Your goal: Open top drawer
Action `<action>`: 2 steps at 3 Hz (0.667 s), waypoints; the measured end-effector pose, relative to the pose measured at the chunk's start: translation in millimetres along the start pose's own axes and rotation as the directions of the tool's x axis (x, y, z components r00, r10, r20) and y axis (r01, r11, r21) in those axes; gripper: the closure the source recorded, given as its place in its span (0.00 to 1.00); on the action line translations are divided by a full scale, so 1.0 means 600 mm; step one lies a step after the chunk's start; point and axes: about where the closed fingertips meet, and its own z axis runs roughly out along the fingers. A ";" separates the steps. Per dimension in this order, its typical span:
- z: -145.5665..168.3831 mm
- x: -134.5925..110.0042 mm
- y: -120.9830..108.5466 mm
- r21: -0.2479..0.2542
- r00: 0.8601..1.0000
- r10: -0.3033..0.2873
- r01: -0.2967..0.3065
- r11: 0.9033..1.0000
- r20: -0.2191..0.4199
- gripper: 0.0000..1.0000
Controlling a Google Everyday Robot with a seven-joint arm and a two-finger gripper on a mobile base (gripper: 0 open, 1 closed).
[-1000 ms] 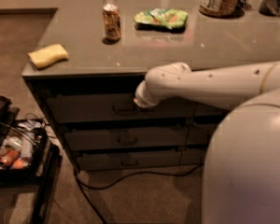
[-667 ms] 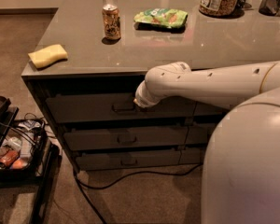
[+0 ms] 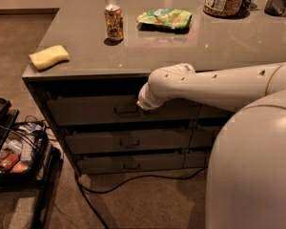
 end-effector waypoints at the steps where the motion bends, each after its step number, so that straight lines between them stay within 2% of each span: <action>1: 0.001 0.002 0.001 -0.002 1.000 0.002 -0.002 1.000 -0.002 0.35; 2: 0.000 0.000 -0.003 -0.002 1.000 0.002 -0.002 1.000 -0.002 0.12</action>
Offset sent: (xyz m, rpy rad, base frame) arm -0.0626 -0.0319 -0.0271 -0.0098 0.0050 -0.0516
